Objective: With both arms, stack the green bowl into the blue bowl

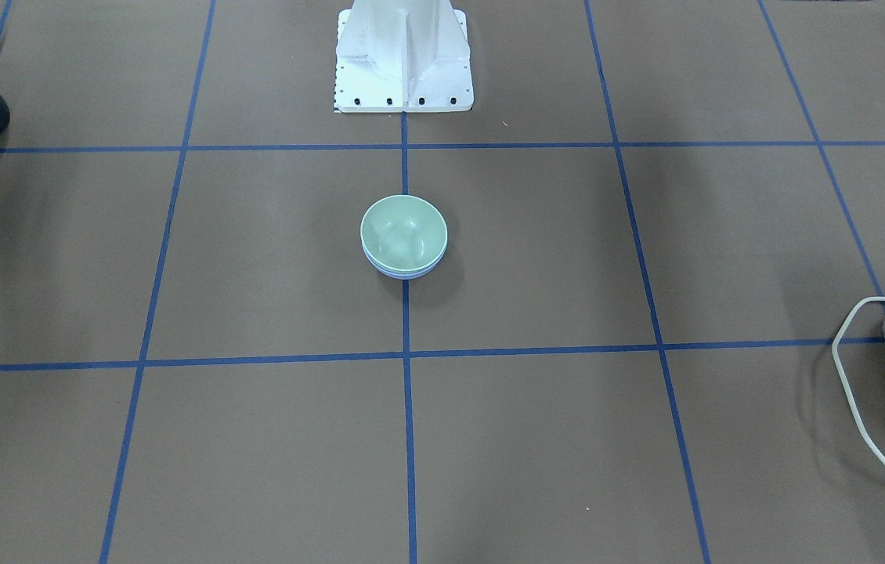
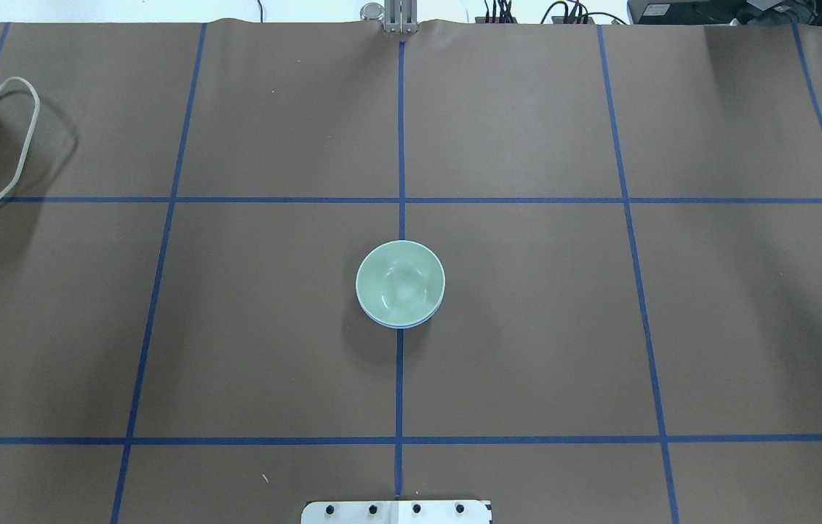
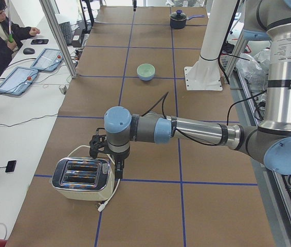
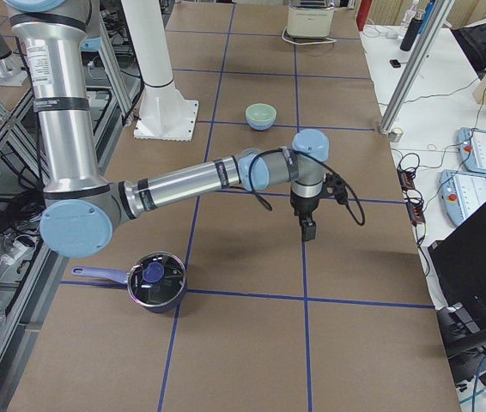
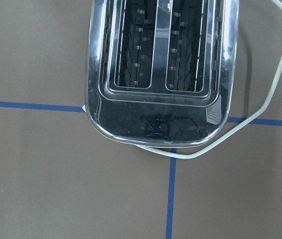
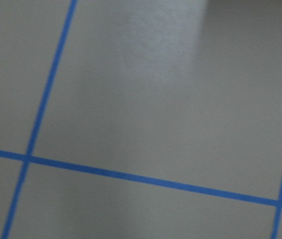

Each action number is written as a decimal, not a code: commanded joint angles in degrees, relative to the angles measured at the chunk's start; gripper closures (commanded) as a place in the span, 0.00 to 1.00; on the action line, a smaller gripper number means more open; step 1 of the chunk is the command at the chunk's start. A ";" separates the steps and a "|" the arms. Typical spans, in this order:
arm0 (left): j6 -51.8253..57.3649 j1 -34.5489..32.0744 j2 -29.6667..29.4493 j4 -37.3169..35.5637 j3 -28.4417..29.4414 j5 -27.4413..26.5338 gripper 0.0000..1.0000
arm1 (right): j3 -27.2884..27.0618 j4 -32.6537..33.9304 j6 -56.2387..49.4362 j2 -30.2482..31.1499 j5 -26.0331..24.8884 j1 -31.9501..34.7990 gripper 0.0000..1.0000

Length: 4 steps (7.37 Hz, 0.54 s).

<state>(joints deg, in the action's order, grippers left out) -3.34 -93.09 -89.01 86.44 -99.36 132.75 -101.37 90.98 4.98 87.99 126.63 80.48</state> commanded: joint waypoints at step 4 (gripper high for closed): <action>0.35 0.46 0.06 -0.04 0.22 -0.30 0.02 | 1.08 -0.10 -6.65 13.34 -0.95 8.73 0.00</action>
<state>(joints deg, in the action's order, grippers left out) -2.99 -92.66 -88.95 86.47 -99.19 132.50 -101.33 90.88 -1.51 100.52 126.03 88.66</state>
